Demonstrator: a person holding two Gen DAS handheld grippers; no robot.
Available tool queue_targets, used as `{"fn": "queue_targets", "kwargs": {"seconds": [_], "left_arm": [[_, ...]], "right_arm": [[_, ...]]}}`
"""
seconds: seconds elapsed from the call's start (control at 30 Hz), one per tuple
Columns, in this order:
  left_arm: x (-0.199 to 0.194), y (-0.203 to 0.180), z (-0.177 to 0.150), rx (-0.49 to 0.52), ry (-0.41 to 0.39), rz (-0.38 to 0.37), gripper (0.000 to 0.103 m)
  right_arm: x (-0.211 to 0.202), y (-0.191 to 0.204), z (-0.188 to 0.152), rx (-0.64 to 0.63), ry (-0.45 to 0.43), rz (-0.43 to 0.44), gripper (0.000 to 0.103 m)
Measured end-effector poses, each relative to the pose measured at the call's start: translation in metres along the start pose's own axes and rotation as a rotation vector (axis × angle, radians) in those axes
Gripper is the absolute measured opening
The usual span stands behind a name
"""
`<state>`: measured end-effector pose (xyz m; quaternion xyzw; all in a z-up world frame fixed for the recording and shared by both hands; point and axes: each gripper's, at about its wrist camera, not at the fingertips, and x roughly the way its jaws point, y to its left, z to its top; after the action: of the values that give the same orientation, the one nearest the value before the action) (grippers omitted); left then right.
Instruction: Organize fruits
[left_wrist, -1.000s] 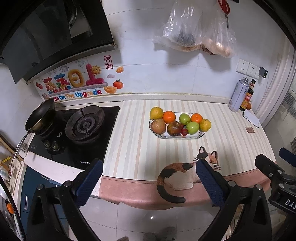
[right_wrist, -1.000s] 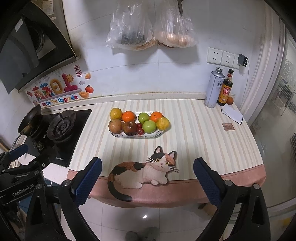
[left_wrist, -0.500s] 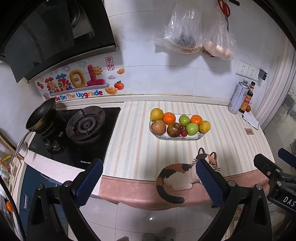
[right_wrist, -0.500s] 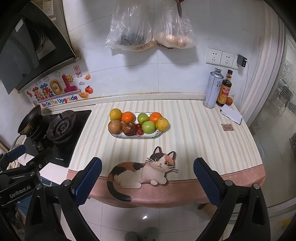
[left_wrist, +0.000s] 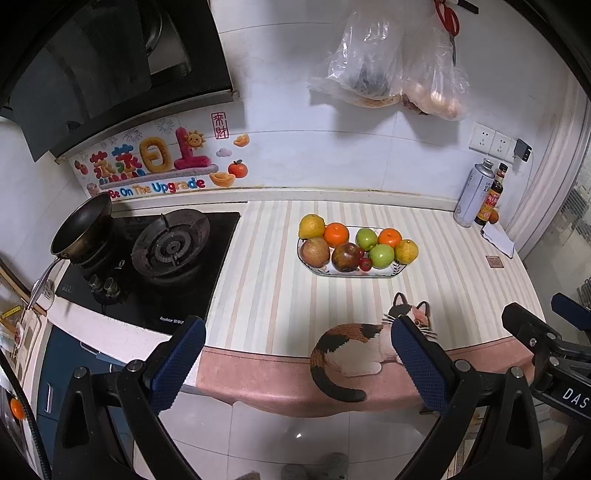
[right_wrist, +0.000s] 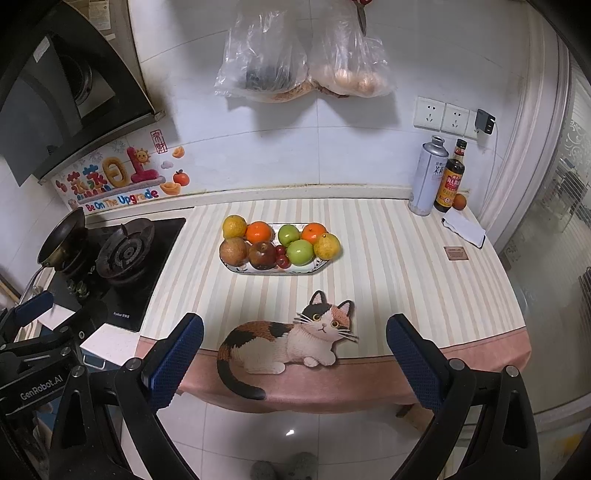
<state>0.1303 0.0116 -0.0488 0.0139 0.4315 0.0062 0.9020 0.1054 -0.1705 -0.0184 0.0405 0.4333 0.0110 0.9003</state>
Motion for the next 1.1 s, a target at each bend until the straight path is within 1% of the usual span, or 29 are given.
{"fn": "queue_targets", "kwargs": {"seconds": [1.1], "left_arm": [[-0.0099,-0.0023,0.0032,-0.01,-0.012,-0.003,0.103]], "right_arm": [[-0.0029,0.0006,-0.0009,-0.001,-0.004,0.002,0.101]]}}
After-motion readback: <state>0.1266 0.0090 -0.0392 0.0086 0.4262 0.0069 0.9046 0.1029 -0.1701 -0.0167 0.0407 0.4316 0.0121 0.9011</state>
